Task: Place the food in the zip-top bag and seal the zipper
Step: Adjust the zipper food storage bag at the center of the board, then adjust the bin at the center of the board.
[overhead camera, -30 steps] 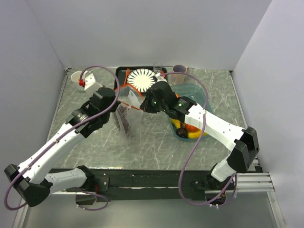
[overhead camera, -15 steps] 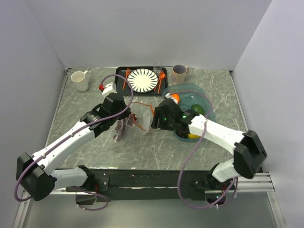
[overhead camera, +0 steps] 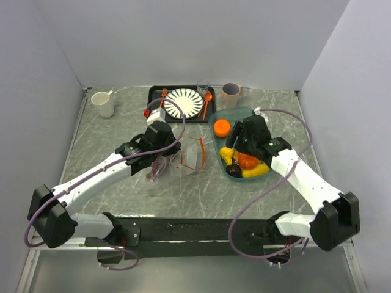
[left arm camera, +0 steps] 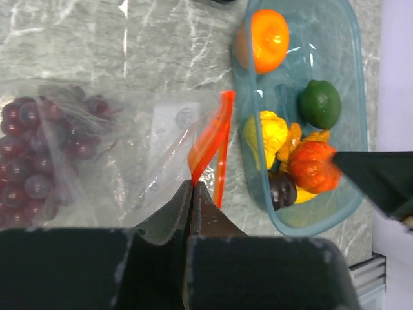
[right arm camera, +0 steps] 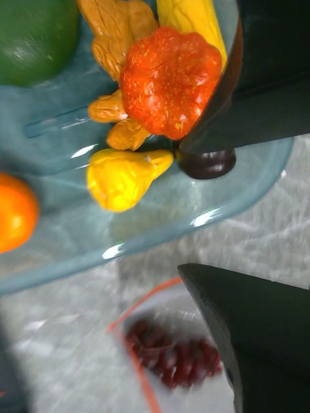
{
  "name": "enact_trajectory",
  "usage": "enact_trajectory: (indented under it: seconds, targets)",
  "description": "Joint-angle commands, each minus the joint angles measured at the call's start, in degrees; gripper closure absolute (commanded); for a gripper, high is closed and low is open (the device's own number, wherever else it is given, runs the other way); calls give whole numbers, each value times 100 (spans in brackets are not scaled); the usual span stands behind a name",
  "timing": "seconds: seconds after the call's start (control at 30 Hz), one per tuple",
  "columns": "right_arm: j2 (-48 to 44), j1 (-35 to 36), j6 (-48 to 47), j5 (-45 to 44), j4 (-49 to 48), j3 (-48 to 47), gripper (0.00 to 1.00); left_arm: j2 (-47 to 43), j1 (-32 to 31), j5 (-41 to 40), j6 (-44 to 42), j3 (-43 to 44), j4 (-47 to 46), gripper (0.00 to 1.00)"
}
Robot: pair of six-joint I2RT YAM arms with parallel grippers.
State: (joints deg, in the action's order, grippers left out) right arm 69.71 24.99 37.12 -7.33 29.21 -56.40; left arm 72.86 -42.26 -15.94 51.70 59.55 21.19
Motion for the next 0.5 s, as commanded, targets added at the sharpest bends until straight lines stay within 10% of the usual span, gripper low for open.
enact_trajectory:
  seconds: [0.0, 0.47]
  targets:
    - [279, -47, -390, 399, -4, -28, 35, -35, -72, -49, 103, 4, -230, 99]
    - [781, -38, -592, 890, -170, 533, 66, -97, -81, -278, 182, -31, -1, 99]
